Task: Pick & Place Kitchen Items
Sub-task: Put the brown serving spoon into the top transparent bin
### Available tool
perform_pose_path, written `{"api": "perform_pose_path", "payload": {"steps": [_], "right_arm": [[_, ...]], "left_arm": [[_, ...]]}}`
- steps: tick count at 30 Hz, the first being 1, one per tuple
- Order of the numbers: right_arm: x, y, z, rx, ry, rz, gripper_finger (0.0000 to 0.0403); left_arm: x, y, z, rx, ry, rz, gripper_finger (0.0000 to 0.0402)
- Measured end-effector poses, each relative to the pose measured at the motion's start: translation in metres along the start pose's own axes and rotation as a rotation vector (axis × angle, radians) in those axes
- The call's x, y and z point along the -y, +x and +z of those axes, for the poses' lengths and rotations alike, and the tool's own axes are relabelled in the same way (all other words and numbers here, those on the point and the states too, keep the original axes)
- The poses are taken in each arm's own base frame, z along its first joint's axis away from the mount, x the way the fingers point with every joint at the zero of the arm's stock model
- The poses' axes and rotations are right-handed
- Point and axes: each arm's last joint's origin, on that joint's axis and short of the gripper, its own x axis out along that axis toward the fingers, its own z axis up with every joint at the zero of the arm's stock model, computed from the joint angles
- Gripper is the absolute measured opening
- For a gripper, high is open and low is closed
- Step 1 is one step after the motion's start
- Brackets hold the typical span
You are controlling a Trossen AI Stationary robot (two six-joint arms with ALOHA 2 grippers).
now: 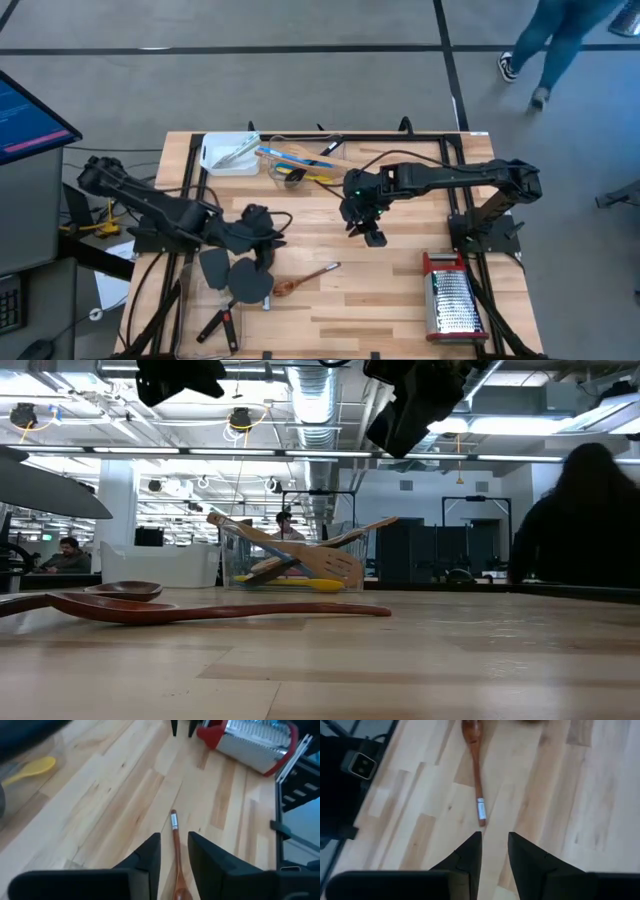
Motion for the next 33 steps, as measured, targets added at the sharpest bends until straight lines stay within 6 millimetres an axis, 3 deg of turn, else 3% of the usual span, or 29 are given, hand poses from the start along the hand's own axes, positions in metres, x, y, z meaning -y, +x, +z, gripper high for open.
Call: {"api": "perform_pose_path", "payload": {"steps": [16,28,33], "right_arm": [[0.003,0.000,0.002,0.012,-0.004,-0.065,0.0087],[0.005,-0.001,0.012,0.114,0.072,-0.079,0.0087],[0.007,-0.004,0.024,0.241,0.052,-0.096,0.0087]], "left_arm": [[0.000,0.006,0.001,0.000,-0.005,0.011,0.0067],[0.000,0.006,0.001,0.003,-0.004,0.011,0.0067],[0.000,0.006,0.001,0.005,-0.018,0.008,0.0065]]}}
